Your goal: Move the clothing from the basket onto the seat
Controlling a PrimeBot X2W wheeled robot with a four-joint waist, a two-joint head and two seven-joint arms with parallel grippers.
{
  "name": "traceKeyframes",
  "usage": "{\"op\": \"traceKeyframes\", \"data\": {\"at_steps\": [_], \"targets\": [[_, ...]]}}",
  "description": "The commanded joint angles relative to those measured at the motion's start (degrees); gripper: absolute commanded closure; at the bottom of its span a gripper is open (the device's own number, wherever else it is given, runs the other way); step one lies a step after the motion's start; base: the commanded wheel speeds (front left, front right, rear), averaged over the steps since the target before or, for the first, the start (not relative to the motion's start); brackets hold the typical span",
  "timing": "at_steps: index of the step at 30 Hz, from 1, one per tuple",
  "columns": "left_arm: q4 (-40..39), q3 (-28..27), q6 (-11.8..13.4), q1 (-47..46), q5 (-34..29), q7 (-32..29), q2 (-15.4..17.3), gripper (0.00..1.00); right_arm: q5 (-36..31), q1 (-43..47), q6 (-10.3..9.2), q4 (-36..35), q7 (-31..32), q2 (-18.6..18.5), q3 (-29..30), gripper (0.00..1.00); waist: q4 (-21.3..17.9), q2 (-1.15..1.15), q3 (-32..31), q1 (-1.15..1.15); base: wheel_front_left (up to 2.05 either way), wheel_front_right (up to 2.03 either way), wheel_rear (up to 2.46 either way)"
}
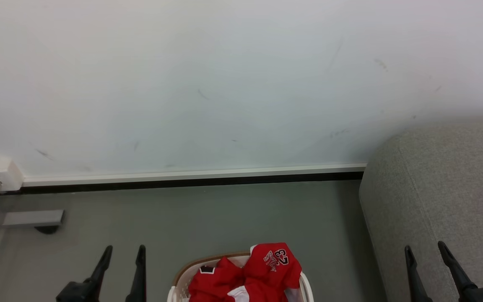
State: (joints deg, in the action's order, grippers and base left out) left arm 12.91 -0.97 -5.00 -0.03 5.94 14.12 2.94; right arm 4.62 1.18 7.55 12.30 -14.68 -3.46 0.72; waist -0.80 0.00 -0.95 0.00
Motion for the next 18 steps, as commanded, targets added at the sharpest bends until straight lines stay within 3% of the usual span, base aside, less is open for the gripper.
{"op": "traceKeyframes", "data": {"at_steps": [1,9,18], "targets": [[0.05,-0.15,-0.01,0.55,-1.90,0.40,0.59,0.00,-1.48,0.33,-0.11,-0.10,-0.25,0.18,0.62,0.00,0.09,0.00,0.00,0.00,0.00,0.00,0.00],[0.36,-0.31,-0.05,0.91,-5.00,1.10,0.54,0.00,-2.99,0.11,-0.12,0.17,-0.56,0.70,1.59,0.00,0.24,0.00,-0.06,0.00,0.00,0.00,0.00],[0.49,-0.91,-0.24,0.98,-2.93,1.05,0.31,0.00,0.17,-0.47,-0.12,0.68,-0.43,0.64,2.23,0.00,0.04,0.00,0.00,0.00,0.00,0.00,0.00]]}}
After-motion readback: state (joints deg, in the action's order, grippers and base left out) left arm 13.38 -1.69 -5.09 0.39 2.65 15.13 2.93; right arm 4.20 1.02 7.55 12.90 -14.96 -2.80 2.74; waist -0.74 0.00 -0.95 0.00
